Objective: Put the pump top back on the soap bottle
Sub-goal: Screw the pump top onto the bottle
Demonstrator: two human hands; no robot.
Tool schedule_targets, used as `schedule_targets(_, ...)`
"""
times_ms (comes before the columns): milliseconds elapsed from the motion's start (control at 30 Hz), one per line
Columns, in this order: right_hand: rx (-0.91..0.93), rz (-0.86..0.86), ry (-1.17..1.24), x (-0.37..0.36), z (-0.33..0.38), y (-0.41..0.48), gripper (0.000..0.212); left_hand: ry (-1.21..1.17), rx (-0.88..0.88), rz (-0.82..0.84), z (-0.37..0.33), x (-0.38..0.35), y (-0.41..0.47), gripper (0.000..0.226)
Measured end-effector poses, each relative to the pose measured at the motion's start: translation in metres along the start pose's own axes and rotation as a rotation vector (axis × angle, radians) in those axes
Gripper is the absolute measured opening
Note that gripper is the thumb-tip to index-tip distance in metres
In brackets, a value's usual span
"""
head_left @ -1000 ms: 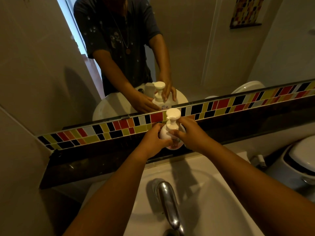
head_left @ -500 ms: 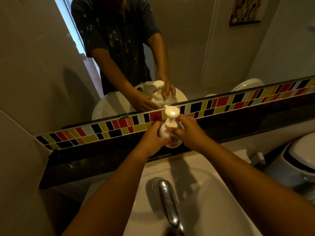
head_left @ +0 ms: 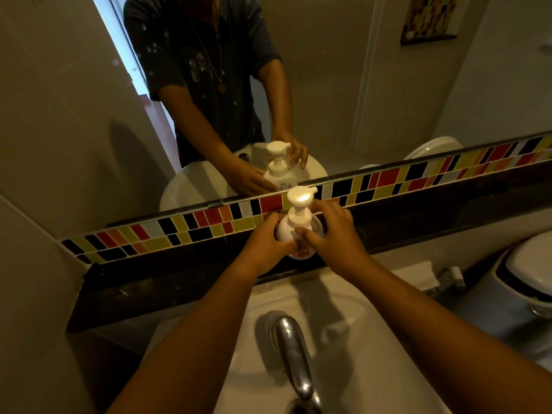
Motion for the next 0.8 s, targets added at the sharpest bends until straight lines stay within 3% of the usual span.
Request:
schedule_targets(167, -0.038, 0.216, 0.014, -0.020, -0.003, -0.003, 0.065, -0.001, 0.000, 0.013, 0.000, -0.001, 0.000, 0.054)
schedule_targets(367, 0.091, 0.119, -0.046, -0.012, -0.008, -0.029, 0.080, -0.054, 0.025, 0.004, 0.004, -0.001, 0.000, 0.061)
schedule_targets(567, 0.121, -0.034, -0.115, -0.004, 0.004, -0.016, 0.057, -0.034, 0.001, -0.003, 0.002, -0.001, 0.001, 0.053)
schedule_targets(733, -0.009, 0.195, -0.067, -0.020, -0.006, 0.008, 0.053, -0.058, 0.008, 0.004, 0.003, -0.001, 0.001, 0.050)
schedule_targets(800, -0.042, 0.198, -0.029, -0.022, -0.009, 0.007, 0.051, -0.065, 0.004, 0.003, 0.003, -0.001, 0.001, 0.051)
Point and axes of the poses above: each hand's wrist, its own y-axis towards the middle knuckle, its own x-axis out of the back of the hand, z = x × y, the point moved 8 cm from there along y, towards the middle knuckle, and after that the axes turned 11 degrees about -z, right-handed, at the moved point
